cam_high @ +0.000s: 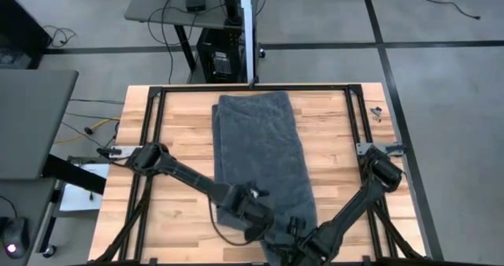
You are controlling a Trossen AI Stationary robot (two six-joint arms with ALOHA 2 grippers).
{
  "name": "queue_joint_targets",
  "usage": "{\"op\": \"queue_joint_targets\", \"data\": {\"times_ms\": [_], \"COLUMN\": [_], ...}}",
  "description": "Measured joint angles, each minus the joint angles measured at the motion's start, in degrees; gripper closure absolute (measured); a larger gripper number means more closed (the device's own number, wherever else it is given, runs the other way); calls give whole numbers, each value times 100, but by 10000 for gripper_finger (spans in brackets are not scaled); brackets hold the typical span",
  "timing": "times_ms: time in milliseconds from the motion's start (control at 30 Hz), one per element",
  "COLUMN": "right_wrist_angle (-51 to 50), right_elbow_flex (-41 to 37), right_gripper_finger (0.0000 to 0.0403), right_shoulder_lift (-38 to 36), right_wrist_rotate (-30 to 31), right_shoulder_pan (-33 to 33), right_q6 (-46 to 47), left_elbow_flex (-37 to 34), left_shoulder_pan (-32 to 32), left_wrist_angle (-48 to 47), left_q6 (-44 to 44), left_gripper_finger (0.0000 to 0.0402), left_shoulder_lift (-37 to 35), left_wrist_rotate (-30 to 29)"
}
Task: Roll towel
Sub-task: Fold the black towel
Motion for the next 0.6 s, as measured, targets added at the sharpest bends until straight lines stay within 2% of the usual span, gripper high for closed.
{"op": "queue_joint_targets", "data": {"times_ms": [167, 333, 467, 533, 600], "right_wrist_angle": [105, 98, -163, -365, -543], "right_elbow_flex": [8, 6, 4, 5, 6], "right_gripper_finger": [145, 145, 145, 145, 145], "right_shoulder_lift": [-34, -35, -194, -342, -450], "right_wrist_rotate": [16, 5, 7, 23, 82], "right_shoulder_pan": [49, 51, -29, -98, -173], "right_q6": [163, -4, -217, -259, -338], "left_elbow_flex": [-337, -343, 126, 535, 891], "left_shoulder_pan": [-645, -1037, -1074, -1064, -1017], "left_wrist_angle": [962, 1068, 262, -433, -1026], "left_q6": [-757, -1191, -1291, -1191, -926], "left_gripper_finger": [402, 402, 402, 402, 402], "left_shoulder_lift": [-5, 2, 6, -48, -161], "left_wrist_rotate": [120, 109, 374, 57, -712]}}
